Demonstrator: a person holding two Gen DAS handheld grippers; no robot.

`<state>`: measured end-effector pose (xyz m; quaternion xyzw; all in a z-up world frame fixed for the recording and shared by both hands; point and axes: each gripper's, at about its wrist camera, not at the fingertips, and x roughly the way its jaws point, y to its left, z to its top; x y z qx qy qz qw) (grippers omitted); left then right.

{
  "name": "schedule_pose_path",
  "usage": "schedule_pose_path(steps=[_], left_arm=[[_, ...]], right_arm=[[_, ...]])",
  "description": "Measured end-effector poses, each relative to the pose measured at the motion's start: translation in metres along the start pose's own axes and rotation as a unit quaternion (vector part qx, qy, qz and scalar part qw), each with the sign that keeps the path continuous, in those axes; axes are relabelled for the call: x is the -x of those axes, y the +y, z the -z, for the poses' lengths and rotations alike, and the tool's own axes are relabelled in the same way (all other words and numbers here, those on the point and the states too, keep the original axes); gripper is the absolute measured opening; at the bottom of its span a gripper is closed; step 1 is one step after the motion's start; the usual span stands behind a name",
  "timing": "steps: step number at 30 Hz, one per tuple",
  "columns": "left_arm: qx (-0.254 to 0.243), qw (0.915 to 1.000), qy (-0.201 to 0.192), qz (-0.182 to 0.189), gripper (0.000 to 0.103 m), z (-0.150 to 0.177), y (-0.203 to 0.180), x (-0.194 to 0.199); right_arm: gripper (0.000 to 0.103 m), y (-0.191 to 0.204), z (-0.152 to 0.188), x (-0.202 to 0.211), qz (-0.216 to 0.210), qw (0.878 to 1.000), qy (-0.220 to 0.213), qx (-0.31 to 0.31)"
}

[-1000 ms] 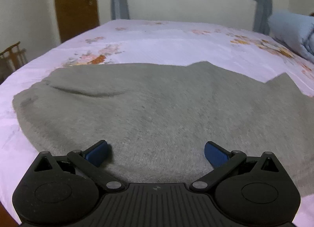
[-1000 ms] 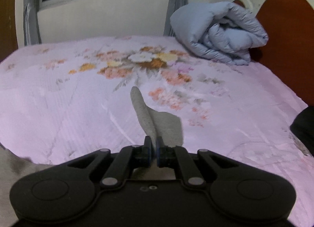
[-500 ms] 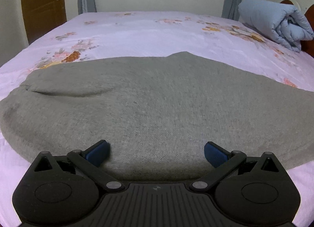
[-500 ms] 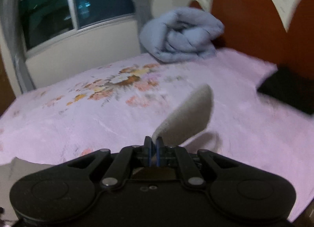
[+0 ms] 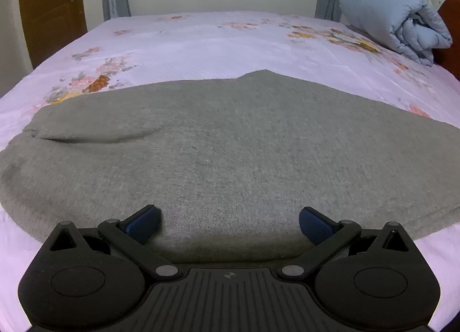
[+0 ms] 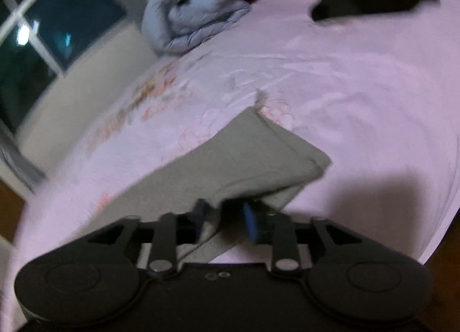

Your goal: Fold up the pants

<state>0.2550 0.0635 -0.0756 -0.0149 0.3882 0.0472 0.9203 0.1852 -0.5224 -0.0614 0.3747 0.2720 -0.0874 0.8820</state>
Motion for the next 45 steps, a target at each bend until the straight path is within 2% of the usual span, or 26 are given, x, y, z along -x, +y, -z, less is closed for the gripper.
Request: schedule_pose_path(steps=[4, 8, 11, 12, 13, 14, 16, 18, 21, 23, 25, 28, 30, 32, 37, 39, 41, 43, 45], left_arm=[[-0.001, 1.0000, 0.004, 0.000, 0.103, -0.001, -0.001, 0.000], [-0.001, 1.0000, 0.008, 0.002, 0.103, -0.002, 0.006, 0.006], [0.003, 0.9996, -0.002, -0.027, 0.103, 0.000, 0.017, 0.012], [0.005, 0.9993, -0.004, -0.036, 0.103, 0.001, 0.022, 0.012], [0.004, 0.9991, -0.005, -0.042, 0.103, 0.003, 0.027, 0.012], [0.000, 0.9989, -0.005, -0.047, 0.103, 0.004, 0.030, 0.013], [-0.007, 0.9985, -0.003, -0.054, 0.103, 0.005, 0.037, 0.013], [-0.005, 0.9989, 0.000, -0.046, 0.103, 0.006, 0.044, 0.013], [-0.003, 0.9997, 0.007, -0.024, 0.103, 0.005, 0.052, 0.012], [-0.005, 0.9999, 0.008, -0.013, 0.103, 0.005, 0.056, 0.012], [-0.007, 0.9999, 0.008, -0.007, 0.103, 0.006, 0.057, 0.012], [-0.009, 0.9999, 0.008, -0.006, 0.103, 0.007, 0.057, 0.013], [-0.010, 0.9999, 0.010, -0.004, 0.103, 0.006, 0.057, 0.013], [-0.010, 0.9999, 0.013, 0.001, 0.103, 0.005, 0.058, 0.013], [-0.014, 0.9998, 0.013, 0.006, 0.103, 0.006, 0.059, 0.015], [-0.014, 0.9998, 0.011, 0.002, 0.103, 0.007, 0.057, 0.013], [-0.012, 0.9999, 0.010, -0.004, 0.103, 0.008, 0.055, 0.013], [-0.011, 0.9999, 0.011, -0.006, 0.103, 0.008, 0.054, 0.013], [-0.008, 0.9999, 0.009, -0.003, 0.103, 0.008, 0.055, 0.014]], right_arm=[[0.035, -0.022, -0.005, -0.007, -0.040, 0.995, 0.016, -0.085], [0.037, -0.028, -0.010, -0.005, -0.067, 0.988, 0.000, -0.136], [0.037, -0.032, -0.013, -0.004, -0.056, 0.987, -0.006, -0.149], [0.029, -0.032, -0.014, -0.006, -0.042, 0.989, 0.001, -0.145], [0.012, -0.030, -0.016, -0.008, -0.028, 0.990, 0.006, -0.136], [0.006, -0.022, -0.019, -0.010, -0.019, 0.994, 0.013, -0.109], [0.003, 0.003, -0.027, -0.003, -0.009, 0.999, 0.001, -0.040], [0.003, 0.033, -0.040, 0.012, -0.028, 0.999, -0.029, 0.018], [0.000, 0.065, -0.056, 0.041, -0.068, 0.991, -0.082, 0.077], [0.000, 0.068, -0.060, 0.050, -0.079, 0.987, -0.095, 0.102], [0.000, 0.047, -0.056, 0.037, -0.045, 0.991, -0.076, 0.099], [0.000, -0.014, -0.036, -0.005, 0.025, 0.999, 0.010, 0.020], [0.000, -0.036, -0.023, -0.006, 0.010, 1.000, 0.011, -0.021], [0.000, -0.038, -0.019, 0.000, 0.000, 1.000, 0.000, -0.030], [0.000, -0.012, -0.036, 0.007, -0.004, 1.000, -0.013, 0.028], [0.000, 0.018, -0.056, 0.005, -0.020, 0.999, -0.013, 0.049], [0.000, 0.060, -0.080, 0.004, -0.063, 0.995, -0.027, 0.074], [0.000, 0.106, -0.102, 0.015, -0.102, 0.986, -0.052, 0.120], [0.000, 0.126, -0.112, 0.029, -0.135, 0.981, -0.068, 0.123]])
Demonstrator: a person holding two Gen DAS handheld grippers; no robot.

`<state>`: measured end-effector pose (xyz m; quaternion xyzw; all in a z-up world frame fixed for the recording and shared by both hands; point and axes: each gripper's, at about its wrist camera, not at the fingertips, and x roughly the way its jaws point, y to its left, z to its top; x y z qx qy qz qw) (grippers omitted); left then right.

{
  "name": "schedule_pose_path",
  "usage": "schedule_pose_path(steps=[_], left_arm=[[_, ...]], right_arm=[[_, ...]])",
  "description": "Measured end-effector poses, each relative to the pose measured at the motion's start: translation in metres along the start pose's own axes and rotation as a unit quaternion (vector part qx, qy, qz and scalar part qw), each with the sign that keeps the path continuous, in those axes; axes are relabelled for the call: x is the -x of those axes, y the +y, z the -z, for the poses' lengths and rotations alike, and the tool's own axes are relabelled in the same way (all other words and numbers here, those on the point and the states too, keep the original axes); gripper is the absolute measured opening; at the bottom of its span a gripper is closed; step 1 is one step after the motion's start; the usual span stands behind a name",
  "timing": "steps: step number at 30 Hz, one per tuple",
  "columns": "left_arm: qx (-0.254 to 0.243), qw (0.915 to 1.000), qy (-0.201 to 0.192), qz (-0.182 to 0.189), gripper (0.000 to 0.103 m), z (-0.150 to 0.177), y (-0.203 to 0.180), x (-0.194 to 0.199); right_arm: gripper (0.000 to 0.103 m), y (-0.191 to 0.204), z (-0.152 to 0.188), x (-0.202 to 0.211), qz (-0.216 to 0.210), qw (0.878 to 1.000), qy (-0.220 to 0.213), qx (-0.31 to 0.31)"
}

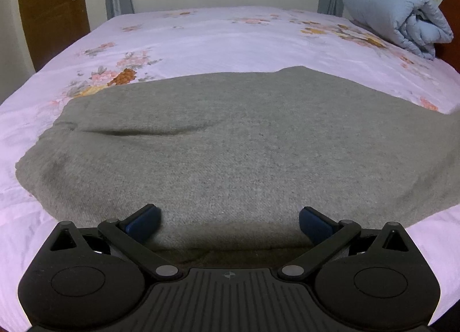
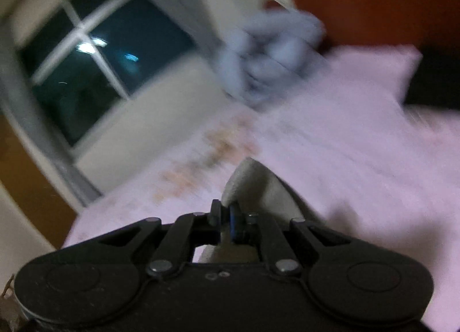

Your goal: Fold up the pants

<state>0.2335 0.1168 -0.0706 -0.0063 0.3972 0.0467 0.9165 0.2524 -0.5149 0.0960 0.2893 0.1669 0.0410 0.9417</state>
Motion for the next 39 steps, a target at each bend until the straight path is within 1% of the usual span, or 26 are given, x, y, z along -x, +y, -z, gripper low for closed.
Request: schedule_pose_path(steps=[2, 3, 4, 5, 7, 9, 10, 11, 12, 15, 17, 18, 19, 20, 21, 22, 24, 26, 27, 28, 29, 30, 31, 34, 36, 39], left_arm=[[0.002, 1.0000, -0.003, 0.001, 0.103, 0.002, 0.000, 0.001], [0.003, 1.0000, -0.006, 0.000, 0.103, 0.003, 0.001, 0.001], [0.003, 1.0000, -0.008, 0.000, 0.103, 0.003, 0.000, 0.001], [0.004, 0.9999, -0.009, -0.001, 0.103, 0.004, 0.000, 0.002], [0.005, 0.9999, -0.010, -0.002, 0.103, 0.004, 0.000, 0.003], [0.004, 1.0000, -0.007, 0.000, 0.103, 0.003, 0.001, 0.003], [0.002, 1.0000, -0.005, 0.002, 0.103, 0.002, 0.001, 0.002], [0.001, 1.0000, -0.002, 0.004, 0.103, 0.001, 0.002, 0.002], [0.000, 1.0000, -0.001, 0.005, 0.103, 0.000, 0.003, 0.002], [0.000, 1.0000, 0.001, 0.006, 0.103, -0.001, 0.004, 0.001], [0.000, 1.0000, -0.001, 0.006, 0.103, -0.001, 0.005, 0.001], [0.001, 1.0000, -0.002, 0.006, 0.103, 0.000, 0.005, 0.001], [0.001, 1.0000, -0.004, 0.006, 0.103, 0.000, 0.005, 0.001], [0.003, 1.0000, -0.006, 0.004, 0.103, 0.000, 0.005, 0.001], [0.005, 0.9999, -0.010, 0.001, 0.103, 0.001, 0.004, 0.002], [0.005, 0.9999, -0.013, -0.003, 0.103, 0.002, 0.003, 0.003], [0.012, 0.9996, -0.022, -0.012, 0.103, 0.003, 0.003, 0.006], [0.021, 0.9992, -0.027, -0.019, 0.103, 0.004, 0.005, 0.012], [0.027, 0.9991, -0.029, -0.016, 0.103, 0.005, 0.008, 0.016], [0.034, 0.9988, -0.033, -0.012, 0.103, 0.007, 0.011, 0.021], [0.041, 0.9984, -0.037, -0.008, 0.103, 0.008, 0.014, 0.026], [0.048, 0.9981, -0.039, -0.004, 0.103, 0.010, 0.018, 0.029], [0.058, 0.9975, -0.041, -0.001, 0.103, 0.012, 0.021, 0.033], [0.083, 0.9959, -0.035, 0.001, 0.103, 0.019, 0.033, 0.037], [0.100, 0.9946, -0.027, 0.004, 0.103, 0.024, 0.042, 0.037], [0.127, 0.9917, -0.023, 0.004, 0.103, 0.029, 0.055, 0.036]], right_arm=[[0.000, 0.002, 0.002, 0.014, 0.002, 1.000, -0.007, 0.011], [0.000, -0.006, 0.009, 0.019, 0.008, 1.000, -0.002, 0.009], [0.000, -0.019, 0.019, 0.021, 0.022, 1.000, 0.006, 0.004], [0.000, -0.037, 0.032, 0.022, 0.047, 0.999, 0.018, -0.005], [0.000, -0.084, 0.065, 0.016, 0.092, 0.992, 0.062, -0.058], [0.000, -0.135, 0.101, 0.011, 0.142, 0.978, 0.106, -0.109], [0.000, -0.153, 0.114, 0.010, 0.142, 0.973, 0.115, -0.144], [0.000, -0.167, 0.123, 0.015, 0.119, 0.971, 0.095, -0.185], [0.000, -0.169, 0.126, 0.016, 0.114, 0.970, 0.085, -0.196], [0.000, -0.155, 0.117, 0.013, 0.121, 0.974, 0.081, -0.172], [0.000, -0.150, 0.110, 0.023, 0.105, 0.977, 0.068, -0.173], [0.000, -0.148, 0.107, 0.024, 0.104, 0.978, 0.066, -0.167], [0.000, -0.148, 0.106, 0.023, 0.110, 0.979, 0.071, -0.157], [0.000, -0.149, 0.107, 0.021, 0.123, 0.978, 0.084, -0.146], [0.000, -0.153, 0.112, 0.021, 0.135, 0.974, 0.099, -0.149], [0.000, -0.158, 0.115, 0.012, 0.142, 0.972, 0.109, -0.155], [0.000, -0.160, 0.117, 0.010, 0.143, 0.971, 0.108, -0.159], [0.010, -0.150, 0.109, 0.019, 0.135, 0.975, 0.092, -0.152], [0.022, -0.145, 0.107, 0.028, 0.138, 0.976, 0.082, -0.150], [0.025, -0.142, 0.104, 0.036, 0.144, 0.976, 0.071, -0.149], [0.025, -0.141, 0.102, 0.048, 0.143, 0.977, 0.054, -0.151], [0.025, -0.141, 0.103, 0.058, 0.133, 0.977, 0.043, -0.163], [0.025, -0.145, 0.104, 0.060, 0.127, 0.975, 0.042, -0.176], [0.025, -0.156, 0.115, 0.070, 0.117, 0.967, 0.044, -0.223], [0.025, -0.161, 0.122, 0.070, 0.106, 0.961, 0.040, -0.254], [0.025, -0.160, 0.128, 0.059, 0.080, 0.956, 0.045, -0.278]])
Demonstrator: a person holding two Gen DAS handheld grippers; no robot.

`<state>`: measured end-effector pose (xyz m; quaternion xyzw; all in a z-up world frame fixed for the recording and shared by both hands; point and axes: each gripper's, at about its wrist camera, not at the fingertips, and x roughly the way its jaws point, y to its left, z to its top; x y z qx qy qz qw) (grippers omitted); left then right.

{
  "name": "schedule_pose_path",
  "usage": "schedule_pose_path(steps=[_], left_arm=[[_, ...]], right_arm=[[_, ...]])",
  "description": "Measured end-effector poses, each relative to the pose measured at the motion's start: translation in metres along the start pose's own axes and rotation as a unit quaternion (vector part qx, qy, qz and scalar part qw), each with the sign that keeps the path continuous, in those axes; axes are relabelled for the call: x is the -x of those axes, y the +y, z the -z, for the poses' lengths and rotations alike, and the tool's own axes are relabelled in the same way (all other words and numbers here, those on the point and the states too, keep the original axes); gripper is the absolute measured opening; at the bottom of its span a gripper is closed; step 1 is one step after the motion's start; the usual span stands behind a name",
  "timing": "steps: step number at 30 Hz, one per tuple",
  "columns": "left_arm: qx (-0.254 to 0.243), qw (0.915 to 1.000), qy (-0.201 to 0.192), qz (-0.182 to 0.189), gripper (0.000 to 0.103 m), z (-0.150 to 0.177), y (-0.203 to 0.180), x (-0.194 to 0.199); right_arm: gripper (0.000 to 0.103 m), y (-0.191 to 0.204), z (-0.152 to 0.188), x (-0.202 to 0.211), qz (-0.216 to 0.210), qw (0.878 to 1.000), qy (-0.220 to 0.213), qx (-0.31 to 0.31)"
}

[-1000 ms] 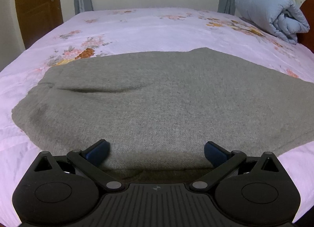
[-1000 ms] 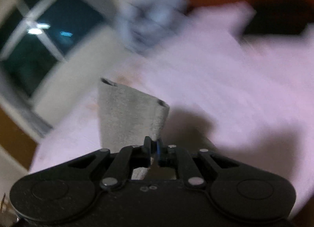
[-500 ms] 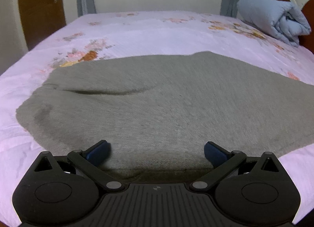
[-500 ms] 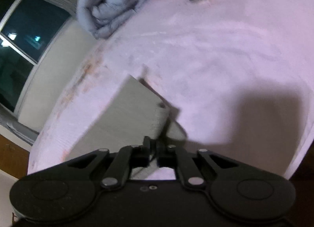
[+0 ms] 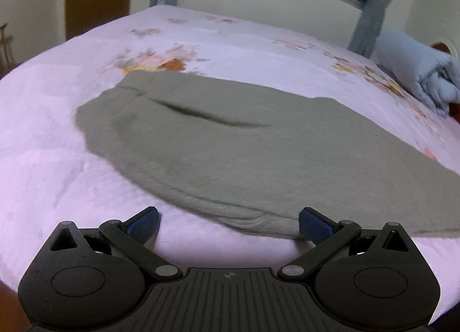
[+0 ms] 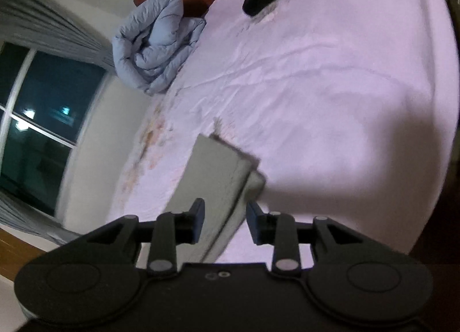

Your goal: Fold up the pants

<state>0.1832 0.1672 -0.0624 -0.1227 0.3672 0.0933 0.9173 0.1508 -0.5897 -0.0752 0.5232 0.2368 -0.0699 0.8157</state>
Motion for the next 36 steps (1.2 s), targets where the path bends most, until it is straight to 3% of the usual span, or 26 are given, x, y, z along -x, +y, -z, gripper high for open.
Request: schedule_pose_path(steps=[9, 13, 15, 17, 18, 19, 22, 27, 36], left_arm=[[0.029, 0.9996, 0.003, -0.003, 0.103, -0.003, 0.008, -0.003], [0.079, 0.9947, 0.010, 0.065, 0.103, 0.003, -0.004, 0.008], [0.079, 0.9944, 0.011, 0.070, 0.103, 0.009, -0.017, 0.008], [0.092, 0.9923, 0.024, 0.080, 0.095, 0.015, -0.024, 0.001], [0.101, 0.9911, 0.025, 0.084, 0.077, 0.018, -0.026, -0.002], [0.107, 0.9907, 0.025, 0.081, 0.070, 0.019, -0.026, -0.004], [0.135, 0.9862, 0.017, 0.094, 0.058, 0.017, -0.020, -0.006], [0.168, 0.9783, 0.037, 0.116, 0.049, 0.012, -0.008, -0.023], [0.180, 0.9725, 0.053, 0.137, 0.046, 0.010, 0.002, -0.038]], right_arm=[[0.025, 0.037, 0.044, -0.045, -0.039, 0.995, 0.096, 0.006], [0.025, 0.073, 0.085, -0.048, -0.057, 0.988, 0.132, 0.064], [0.025, 0.092, 0.106, -0.049, -0.064, 0.984, 0.137, 0.097], [0.025, 0.108, 0.126, -0.051, -0.068, 0.980, 0.145, 0.120], [0.025, 0.115, 0.137, -0.054, -0.071, 0.978, 0.153, 0.123], [0.025, 0.118, 0.145, -0.057, -0.077, 0.976, 0.165, 0.119], [0.025, 0.123, 0.164, -0.062, -0.082, 0.974, 0.185, 0.103], [0.025, 0.118, 0.177, -0.078, -0.082, 0.970, 0.220, 0.056], [0.025, 0.096, 0.167, -0.090, -0.053, 0.975, 0.217, -0.010]])
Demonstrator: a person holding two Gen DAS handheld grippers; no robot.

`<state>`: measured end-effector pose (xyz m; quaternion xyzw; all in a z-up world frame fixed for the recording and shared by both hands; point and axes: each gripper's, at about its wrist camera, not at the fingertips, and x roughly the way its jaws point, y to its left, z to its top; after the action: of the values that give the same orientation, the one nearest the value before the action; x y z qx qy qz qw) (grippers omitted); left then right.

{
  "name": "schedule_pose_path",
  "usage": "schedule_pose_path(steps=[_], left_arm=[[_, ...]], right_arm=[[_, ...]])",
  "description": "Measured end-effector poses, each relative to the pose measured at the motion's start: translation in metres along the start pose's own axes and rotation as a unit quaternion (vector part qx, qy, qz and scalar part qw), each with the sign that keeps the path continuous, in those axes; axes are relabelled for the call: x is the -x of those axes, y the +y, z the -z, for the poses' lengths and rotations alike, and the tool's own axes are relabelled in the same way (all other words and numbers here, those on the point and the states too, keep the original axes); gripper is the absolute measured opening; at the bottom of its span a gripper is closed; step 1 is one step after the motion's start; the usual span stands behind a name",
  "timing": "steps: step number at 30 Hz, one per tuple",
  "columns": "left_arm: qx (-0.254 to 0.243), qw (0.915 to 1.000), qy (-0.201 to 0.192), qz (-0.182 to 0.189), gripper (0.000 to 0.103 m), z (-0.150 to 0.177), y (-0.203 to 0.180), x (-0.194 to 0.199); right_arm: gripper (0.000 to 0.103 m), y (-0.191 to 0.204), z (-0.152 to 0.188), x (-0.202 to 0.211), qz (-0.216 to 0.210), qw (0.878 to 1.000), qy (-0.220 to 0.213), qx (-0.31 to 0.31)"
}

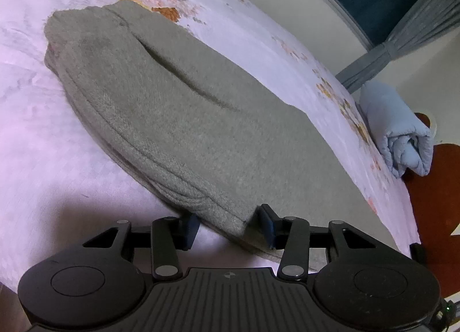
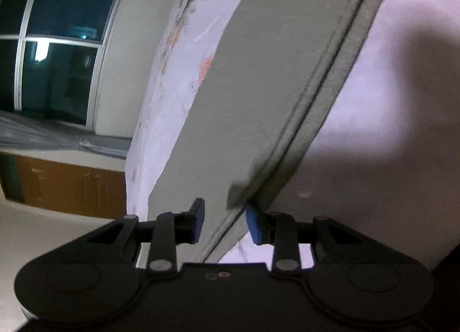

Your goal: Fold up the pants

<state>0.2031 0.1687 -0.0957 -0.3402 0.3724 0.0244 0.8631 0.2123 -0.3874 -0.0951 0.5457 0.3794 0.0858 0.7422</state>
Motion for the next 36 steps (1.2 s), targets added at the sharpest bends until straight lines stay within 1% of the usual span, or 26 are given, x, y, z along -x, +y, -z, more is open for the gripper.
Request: schedule_pose_path(steps=[2, 3, 6, 7, 10, 11, 12, 14, 15, 16, 18, 19, 21, 23, 25, 26, 28, 29, 31, 32, 36], left_arm=[[0.001, 1.0000, 0.001, 0.001, 0.046, -0.001, 0.000, -0.001], [0.002, 1.0000, 0.002, 0.002, 0.046, -0.001, 0.001, -0.001], [0.001, 1.0000, 0.003, 0.006, 0.046, -0.002, 0.002, 0.000], [0.001, 1.0000, 0.004, 0.007, 0.046, -0.002, 0.004, 0.001], [-0.001, 1.0000, 0.005, 0.008, 0.046, -0.003, 0.007, 0.003], [-0.001, 1.0000, 0.005, 0.007, 0.046, -0.003, 0.006, 0.003], [-0.002, 1.0000, 0.005, 0.007, 0.046, -0.005, 0.007, 0.006], [-0.009, 0.9999, 0.005, 0.003, 0.046, -0.005, 0.004, 0.011], [-0.019, 0.9998, 0.002, -0.001, 0.046, -0.004, 0.002, 0.015], [-0.034, 0.9994, -0.003, -0.007, 0.046, -0.003, -0.002, 0.020], [-0.072, 0.9972, -0.009, -0.013, 0.046, 0.001, -0.016, 0.028], [-0.089, 0.9959, -0.009, -0.012, 0.046, 0.003, -0.025, 0.028], [-0.119, 0.9928, -0.006, -0.001, 0.046, 0.007, -0.046, 0.022], [-0.151, 0.9885, -0.006, 0.007, 0.046, 0.011, -0.071, 0.013], [-0.174, 0.9846, -0.005, 0.009, 0.046, 0.014, -0.093, 0.000], [-0.177, 0.9841, -0.002, 0.012, 0.046, 0.013, -0.101, -0.006], [-0.177, 0.9841, -0.007, -0.002, 0.046, 0.011, -0.113, -0.011], [-0.178, 0.9840, -0.008, -0.004, 0.046, 0.010, -0.117, -0.009], [-0.165, 0.9863, 0.002, -0.001, 0.046, 0.010, -0.118, -0.003], [-0.156, 0.9878, 0.004, 0.004, 0.047, 0.011, -0.115, 0.002], [-0.138, 0.9902, 0.002, -0.019, 0.050, 0.026, -0.091, 0.023]], right_arm=[[0.009, -0.001, 0.000, -0.004, 0.005, 1.000, -0.003, 0.000], [0.000, 0.002, -0.001, -0.004, 0.012, 1.000, -0.005, 0.009], [0.000, 0.017, 0.010, 0.005, 0.004, 0.998, -0.021, 0.051], [0.000, 0.017, 0.012, 0.009, 0.006, 0.998, -0.022, 0.054], [0.000, 0.002, 0.012, 0.003, 0.054, 0.998, -0.002, 0.029], [0.000, -0.005, 0.011, 0.000, 0.058, 0.998, 0.000, 0.009], [0.000, -0.007, 0.010, 0.000, 0.057, 0.998, 0.001, 0.002], [0.005, -0.003, 0.009, 0.004, 0.048, 0.999, 0.004, 0.006], [0.018, -0.003, 0.008, 0.014, 0.046, 0.999, 0.001, 0.006], [0.023, -0.003, 0.005, 0.029, 0.043, 0.999, -0.013, 0.018], [0.023, -0.008, -0.005, 0.064, 0.027, 0.996, -0.061, 0.052], [0.022, -0.013, -0.013, 0.078, 0.032, 0.995, -0.083, 0.055], [0.020, -0.028, -0.032, 0.106, 0.015, 0.991, -0.129, 0.039], [0.020, -0.045, -0.051, 0.129, 0.019, 0.985, -0.173, 0.011], [0.018, -0.060, -0.069, 0.143, 0.005, 0.980, -0.200, -0.020], [0.018, -0.065, -0.076, 0.148, 0.003, 0.977, -0.210, -0.025], [0.018, -0.074, -0.090, 0.152, 0.006, 0.974, -0.224, -0.044], [0.018, -0.078, -0.095, 0.151, 0.005, 0.973, -0.225, -0.054], [0.018, -0.079, -0.100, 0.140, 0.018, 0.971, -0.230, -0.061], [0.018, -0.083, -0.102, 0.136, 0.019, 0.971, -0.230, -0.064], [0.018, -0.095, -0.110, 0.128, 0.030, 0.971, -0.222, -0.081]])
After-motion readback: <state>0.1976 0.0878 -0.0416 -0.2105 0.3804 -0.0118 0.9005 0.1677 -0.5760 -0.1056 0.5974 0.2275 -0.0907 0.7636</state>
